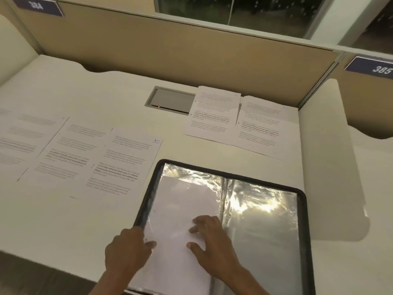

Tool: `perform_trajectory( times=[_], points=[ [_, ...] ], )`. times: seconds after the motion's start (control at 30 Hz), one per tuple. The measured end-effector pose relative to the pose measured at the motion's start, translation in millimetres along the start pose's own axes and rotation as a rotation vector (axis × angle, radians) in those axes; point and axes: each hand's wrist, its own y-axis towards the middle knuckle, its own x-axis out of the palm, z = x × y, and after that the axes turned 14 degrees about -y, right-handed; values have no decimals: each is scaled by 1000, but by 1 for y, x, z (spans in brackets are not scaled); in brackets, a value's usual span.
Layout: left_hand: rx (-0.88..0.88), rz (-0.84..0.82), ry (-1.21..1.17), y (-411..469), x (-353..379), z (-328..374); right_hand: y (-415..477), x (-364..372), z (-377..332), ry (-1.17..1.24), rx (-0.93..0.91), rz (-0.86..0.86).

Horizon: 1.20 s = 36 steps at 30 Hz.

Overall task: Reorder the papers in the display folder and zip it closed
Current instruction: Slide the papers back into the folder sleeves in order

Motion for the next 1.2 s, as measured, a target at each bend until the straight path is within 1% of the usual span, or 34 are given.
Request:
perform_trajectory(
  times=[0.13, 0.2, 0.27, 0.37, 0.43, 0.57, 0.67, 0.77, 0.9, 1.0, 1.1, 1.2],
  points=[
    [93, -18, 126, 13, -16, 5, 24, 6, -6, -2, 119, 66],
    [154, -22, 173, 21, -27, 10, 39, 7, -5, 40, 202, 96],
    [204, -31, 224, 35, -39, 16, 55, -1, -3, 109, 312, 71],
    [226, -36, 204, 64, -64, 35, 81, -20, 3, 221, 418, 33],
    [232, -49, 125, 89, -80, 53, 100, -35, 11, 269, 437, 60],
    [266, -8, -91, 150, -106, 99, 147, -76, 32, 342, 434, 179],
    [337, -32, -300, 194, -117, 133, 186, -110, 47, 437, 477, 268],
    [352, -22, -521, 227, -122, 167, 225, -135, 68, 505, 519, 347],
    [351, 58, -669, 265, -123, 208, 274, -159, 96, 527, 609, 438],
    [298, 104, -785, 288, -129, 236, 305, -168, 118, 495, 674, 480],
    [211, 89, -889, 314, -135, 260, 327, -171, 138, 470, 713, 513],
    [141, 72, -959, 335, -136, 276, 340, -173, 146, 422, 738, 492]
  ],
)
